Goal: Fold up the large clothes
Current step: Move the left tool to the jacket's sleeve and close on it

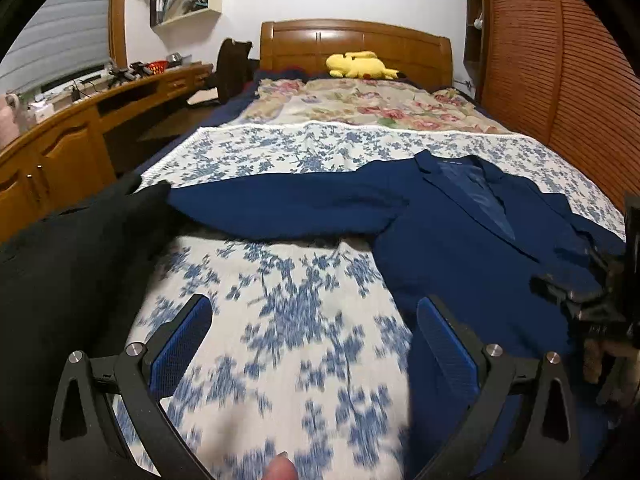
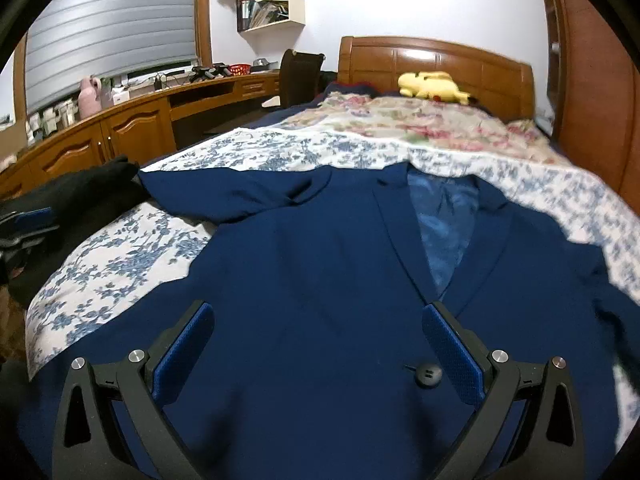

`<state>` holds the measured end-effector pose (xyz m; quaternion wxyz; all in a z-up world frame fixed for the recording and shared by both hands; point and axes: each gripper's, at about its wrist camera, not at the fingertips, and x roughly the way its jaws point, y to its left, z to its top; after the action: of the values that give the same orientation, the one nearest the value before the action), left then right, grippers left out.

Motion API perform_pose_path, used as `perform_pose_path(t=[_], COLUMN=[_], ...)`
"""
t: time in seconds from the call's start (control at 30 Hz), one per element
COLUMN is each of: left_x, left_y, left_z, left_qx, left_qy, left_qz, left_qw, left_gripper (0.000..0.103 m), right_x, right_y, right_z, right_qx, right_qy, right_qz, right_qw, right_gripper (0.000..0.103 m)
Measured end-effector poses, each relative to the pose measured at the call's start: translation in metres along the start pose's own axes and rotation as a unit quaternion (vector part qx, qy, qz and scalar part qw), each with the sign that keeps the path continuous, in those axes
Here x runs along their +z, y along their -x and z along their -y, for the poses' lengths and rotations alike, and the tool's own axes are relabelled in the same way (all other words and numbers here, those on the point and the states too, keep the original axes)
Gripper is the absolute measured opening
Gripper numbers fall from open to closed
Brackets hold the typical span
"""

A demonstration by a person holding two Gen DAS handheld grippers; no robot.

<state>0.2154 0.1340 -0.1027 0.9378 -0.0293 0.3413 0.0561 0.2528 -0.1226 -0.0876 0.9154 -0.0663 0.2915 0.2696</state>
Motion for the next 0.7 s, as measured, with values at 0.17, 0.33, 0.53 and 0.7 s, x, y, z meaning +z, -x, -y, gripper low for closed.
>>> perform_pose_path(t=[0.17,0.33,0.53,0.7], left_x=[0.016,0.03,0.043,0.048], left_y=[-0.038,-0.073,-0.097,-0.128], left_z=[-0.015,-0.03,-0.041,-0.053], left_qx=[-0.013,-0.019,-0.044,-0.029], left_qy=[0.019,0.027,0.031,0.053], left_qz=[-0.022,-0.046,-0.057,-0.097], left_qw=[0.9995,0.9984,0.9969,0.9934], left_gripper=[0.103,0.102,0.086,0.076], right_x=[-0.012,-0.016,-0.007,-0.001], right_y=[-0.005,0.0,-0.005,-0.016], right_z=[0.008,0.0,-0.004,-0.007], right_qx=[0.007,-0.009,-0.014,-0.016], right_qy=[-0.012,0.016,0.018,0.019], right_qz=[-0.027,-0.031,-0.031,-0.031], right_qw=[1.0,0.999,0.999,0.999], right_gripper=[0.103,0.103,0.103,0.103])
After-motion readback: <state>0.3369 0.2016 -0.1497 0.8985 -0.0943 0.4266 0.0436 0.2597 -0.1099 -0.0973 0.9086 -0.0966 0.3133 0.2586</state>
